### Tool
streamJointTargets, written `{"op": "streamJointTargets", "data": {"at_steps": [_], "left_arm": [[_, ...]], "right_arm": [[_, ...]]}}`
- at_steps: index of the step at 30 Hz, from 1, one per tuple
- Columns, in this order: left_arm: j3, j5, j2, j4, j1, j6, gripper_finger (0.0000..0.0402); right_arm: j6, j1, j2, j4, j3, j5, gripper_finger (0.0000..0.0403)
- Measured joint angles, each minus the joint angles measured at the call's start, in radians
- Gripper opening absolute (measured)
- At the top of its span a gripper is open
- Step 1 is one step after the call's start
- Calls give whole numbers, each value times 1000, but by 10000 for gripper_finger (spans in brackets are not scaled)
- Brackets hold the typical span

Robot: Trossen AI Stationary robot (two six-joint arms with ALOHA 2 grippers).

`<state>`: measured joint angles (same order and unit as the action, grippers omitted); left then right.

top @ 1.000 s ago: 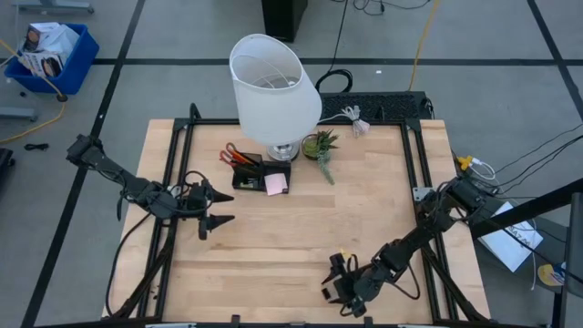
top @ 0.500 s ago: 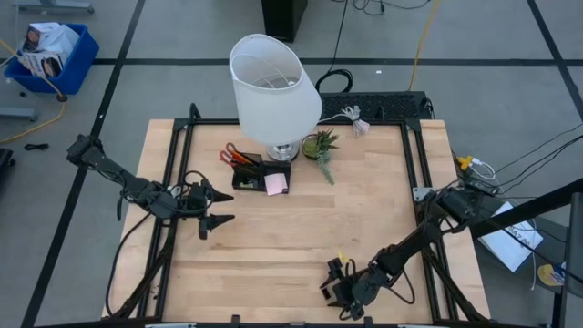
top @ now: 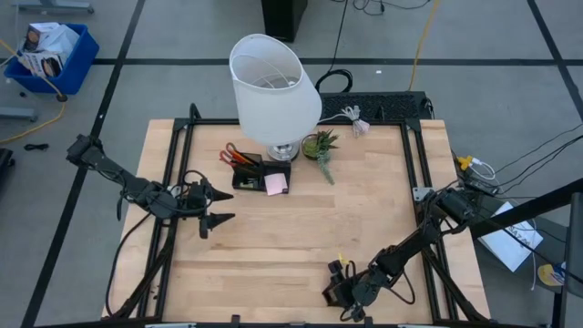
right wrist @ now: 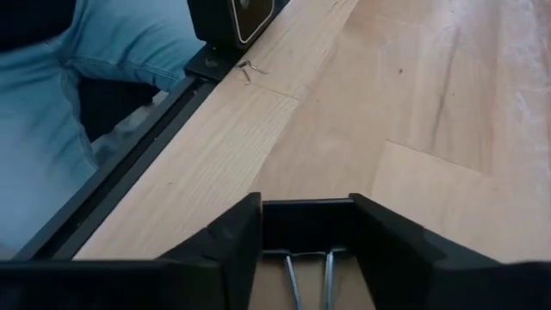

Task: Pick and place office supplies into organizer
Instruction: Put the black binder clip into the black desk organizer

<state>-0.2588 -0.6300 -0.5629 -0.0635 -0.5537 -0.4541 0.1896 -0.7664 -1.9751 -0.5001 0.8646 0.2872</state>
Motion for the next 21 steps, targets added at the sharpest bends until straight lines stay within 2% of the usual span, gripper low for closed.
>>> {"op": "streamJointTargets", "data": {"at_steps": [5, 9, 11, 15, 21], "left_arm": [[0, 0, 0, 0, 0, -4, 319], [0, 0, 0, 0, 0, -1, 319], [0, 0, 0, 0, 0, 0, 319], [0, 0, 0, 7, 0, -1, 319], [0, 1, 0, 34, 0, -2, 319]], "right_arm": [[-1, 5, -1, -5, 0, -1, 135], [-2, 17, -3, -30, -1, 43, 137], [-4, 29, -4, -51, -2, 82, 151], [-26, 67, -4, -99, -3, 92, 168], [-71, 144, -4, -200, -3, 81, 141]]}}
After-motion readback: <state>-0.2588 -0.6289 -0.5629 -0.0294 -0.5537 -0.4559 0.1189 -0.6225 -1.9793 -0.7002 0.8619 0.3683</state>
